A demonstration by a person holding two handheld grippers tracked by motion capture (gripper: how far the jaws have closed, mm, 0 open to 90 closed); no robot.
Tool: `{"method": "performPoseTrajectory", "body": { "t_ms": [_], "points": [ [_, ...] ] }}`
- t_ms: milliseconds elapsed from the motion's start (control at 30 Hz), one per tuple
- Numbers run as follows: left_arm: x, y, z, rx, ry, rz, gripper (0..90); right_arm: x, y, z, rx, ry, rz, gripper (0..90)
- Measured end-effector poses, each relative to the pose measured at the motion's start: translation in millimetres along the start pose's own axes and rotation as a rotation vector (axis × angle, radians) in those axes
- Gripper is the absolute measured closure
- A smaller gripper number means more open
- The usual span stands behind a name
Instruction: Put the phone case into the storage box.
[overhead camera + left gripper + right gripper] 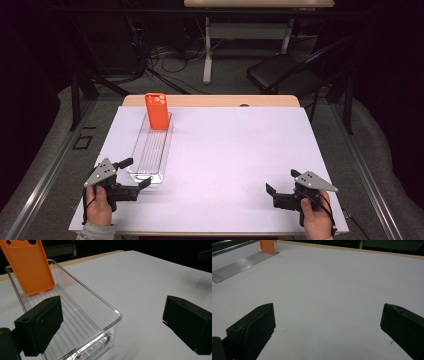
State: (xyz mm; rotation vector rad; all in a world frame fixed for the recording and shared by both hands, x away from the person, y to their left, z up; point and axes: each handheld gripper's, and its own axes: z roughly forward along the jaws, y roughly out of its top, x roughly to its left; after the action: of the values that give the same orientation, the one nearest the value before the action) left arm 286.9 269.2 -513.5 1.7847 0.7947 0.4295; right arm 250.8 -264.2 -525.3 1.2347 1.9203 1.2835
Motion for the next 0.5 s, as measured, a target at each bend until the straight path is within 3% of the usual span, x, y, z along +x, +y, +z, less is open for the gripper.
{"method": "performPoseTrajectory", "body": {
  "t_ms": [500],
  "points": [
    [4.8, -7.0, 3.2, 0.017, -0.001, -0.014, 3.1, 4.2, -9.9, 8.4, 0.029, 0.008, 0.007, 0.0]
  ]
}}
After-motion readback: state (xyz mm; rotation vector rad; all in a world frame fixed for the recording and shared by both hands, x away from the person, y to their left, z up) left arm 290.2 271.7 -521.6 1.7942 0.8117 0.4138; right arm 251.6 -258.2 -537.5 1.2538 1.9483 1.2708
